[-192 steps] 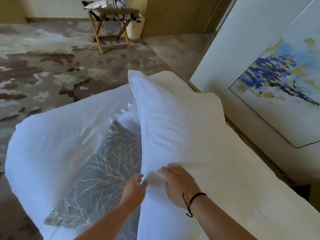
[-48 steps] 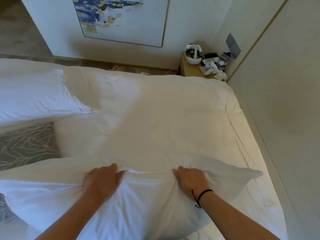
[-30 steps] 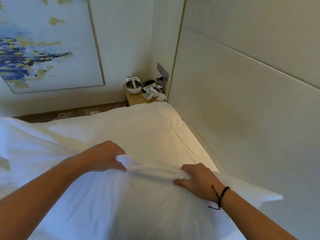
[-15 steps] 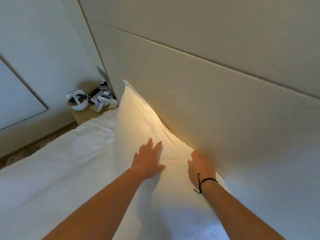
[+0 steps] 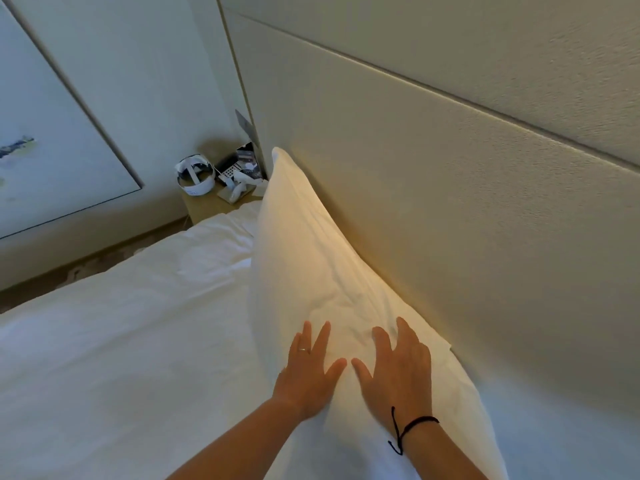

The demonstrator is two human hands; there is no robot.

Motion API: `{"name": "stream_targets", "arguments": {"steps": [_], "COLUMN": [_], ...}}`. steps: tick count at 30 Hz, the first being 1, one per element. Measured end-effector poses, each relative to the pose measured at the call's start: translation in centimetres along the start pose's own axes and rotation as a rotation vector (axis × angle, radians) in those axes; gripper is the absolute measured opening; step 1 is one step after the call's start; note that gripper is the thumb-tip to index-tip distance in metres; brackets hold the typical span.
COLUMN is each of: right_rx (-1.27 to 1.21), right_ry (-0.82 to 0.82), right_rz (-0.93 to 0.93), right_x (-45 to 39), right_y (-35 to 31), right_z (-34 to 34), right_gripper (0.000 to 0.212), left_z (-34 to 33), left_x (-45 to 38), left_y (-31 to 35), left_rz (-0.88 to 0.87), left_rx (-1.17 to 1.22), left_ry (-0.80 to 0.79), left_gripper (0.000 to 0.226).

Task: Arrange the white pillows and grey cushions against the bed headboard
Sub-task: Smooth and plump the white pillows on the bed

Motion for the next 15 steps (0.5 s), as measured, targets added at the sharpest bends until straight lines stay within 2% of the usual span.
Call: {"name": "stream_targets", "arguments": {"steps": [2, 4, 6, 7, 9, 11, 15], "right_rx": [0.057, 0.079, 0.064, 0.04, -0.015, -0.032, -0.026], "right_ry": [-0.024, -0.068, -0.143, -0.188, -0.278, -0.345, -0.411], "right_rz": [0.07, 0.166, 0.297, 0.367, 0.518, 0.689, 0.949], "right_x": [0.8, 2.3, 4.6, 6.1, 9.5, 13.5, 22.3], "right_y": [-2.3, -5.5, -9.9, -12.2, -17.4, -22.5, -32.0], "right_z": [-0.1, -0.4, -0.8, -1.1, -1.3, -1.2, 0.1], "right_gripper": [0.057, 0.057, 0.055, 0.054, 0.051, 0.05, 0.048], "left_z": [0.2, 1.0, 2.3, 3.4, 6.0, 8.5, 11.7], "left_x": [2.4, 5.8, 10.3, 12.8, 18.4, 24.8, 37.9], "left_y": [-3.2, -7.1, -11.8, -14.2, -19.5, -24.6, -33.8], "left_rz": [0.112, 0.314, 0.49, 0.514, 0.534, 0.57, 0.651], "left_rx": [0.068, 0.291, 0.5, 0.541, 0.581, 0.609, 0.538], "left_ry": [-0.116, -0.25, -0.303, -0.257, -0.029, 0.174, 0.434], "left_gripper": [0.072, 0.08, 0.079, 0.069, 0.04, 0.021, 0.025]}}
Point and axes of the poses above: each hand's wrist, its own x-axis away from the middle knuckle, its own z-axis out of the back of the hand, y = z × x, the point moved 5 cm from there along -x, towards the middle knuckle, and after that the axes turned 14 degrees about x, right-handed, at the moved point
